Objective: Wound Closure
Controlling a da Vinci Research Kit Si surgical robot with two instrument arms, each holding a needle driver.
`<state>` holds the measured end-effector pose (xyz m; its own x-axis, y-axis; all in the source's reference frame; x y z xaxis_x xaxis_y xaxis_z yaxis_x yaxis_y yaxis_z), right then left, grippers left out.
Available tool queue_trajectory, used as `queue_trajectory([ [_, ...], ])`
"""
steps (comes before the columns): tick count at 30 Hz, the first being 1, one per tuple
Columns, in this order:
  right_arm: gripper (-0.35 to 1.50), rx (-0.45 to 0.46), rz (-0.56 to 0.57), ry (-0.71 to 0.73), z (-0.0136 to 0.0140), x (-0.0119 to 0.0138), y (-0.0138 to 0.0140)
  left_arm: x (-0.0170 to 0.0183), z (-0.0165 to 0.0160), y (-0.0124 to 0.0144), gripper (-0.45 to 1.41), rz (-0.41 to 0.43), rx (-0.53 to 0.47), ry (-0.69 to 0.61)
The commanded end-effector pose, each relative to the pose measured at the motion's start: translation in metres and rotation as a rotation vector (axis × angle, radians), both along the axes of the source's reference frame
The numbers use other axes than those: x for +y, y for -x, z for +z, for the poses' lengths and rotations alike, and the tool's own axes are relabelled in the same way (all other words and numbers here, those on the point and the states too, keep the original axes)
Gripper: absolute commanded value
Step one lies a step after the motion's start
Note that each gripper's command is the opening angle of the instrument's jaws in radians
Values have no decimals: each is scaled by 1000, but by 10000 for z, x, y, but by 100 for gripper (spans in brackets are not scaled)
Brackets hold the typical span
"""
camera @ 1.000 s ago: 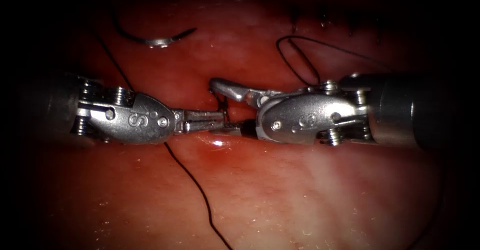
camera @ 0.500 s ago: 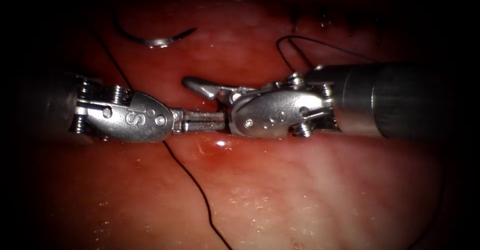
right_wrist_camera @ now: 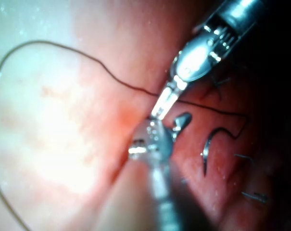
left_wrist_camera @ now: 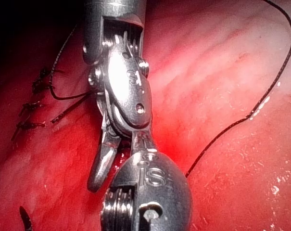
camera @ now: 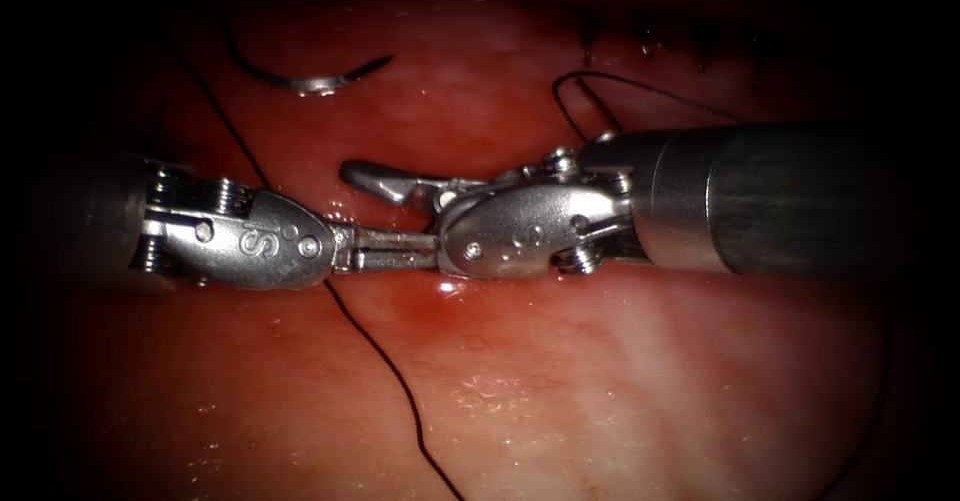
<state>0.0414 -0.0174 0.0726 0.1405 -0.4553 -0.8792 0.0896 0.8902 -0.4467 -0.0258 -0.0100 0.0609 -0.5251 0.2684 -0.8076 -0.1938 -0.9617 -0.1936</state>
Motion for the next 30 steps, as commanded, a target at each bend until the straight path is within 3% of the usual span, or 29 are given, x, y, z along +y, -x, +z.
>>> queue_trajectory([
  [1, 88, 7, -7, 0, 2, -2, -9, -1, 6, 7, -45, -2, -2, -4],
  [4, 76, 23, -28, 0, 1, -4, -11, -1, 5, 7, -45, 7, -19, -19],
  [7, 42, 44, -52, 3, 2, -4, -13, -2, 5, 7, -45, 18, -32, -25],
  [9, -30, 43, -86, 21, 4, -4, -13, -3, 6, 7, -45, 24, -36, -24],
  [11, -35, 30, -124, 39, 8, -4, -14, -4, 6, 8, -45, 29, -40, -23],
  [18, -35, -21, -90, 62, 21, -9, -26, -9, 6, 15, -45, 47, -55, -21],
  [19, -18, -28, -81, 64, 20, -9, -25, -9, 5, 15, -45, 48, -56, -21],
  [20, 51, -43, -60, 48, 19, -6, -23, -9, 5, 14, -45, 50, -58, -21],
  [21, 91, -51, -43, 37, 17, -3, -21, -10, 5, 14, -45, 52, -59, -21],
  [23, 130, -66, 9, -4, 12, 3, -14, -11, 4, 10, -45, 58, -63, -21],
  [25, 140, -63, 29, -21, 6, 8, -5, -11, 2, 5, -45, 67, -70, -23],
  [30, 142, -44, 55, -48, -15, 17, 25, -14, -11, -16, -45, 59, -48, -16],
])
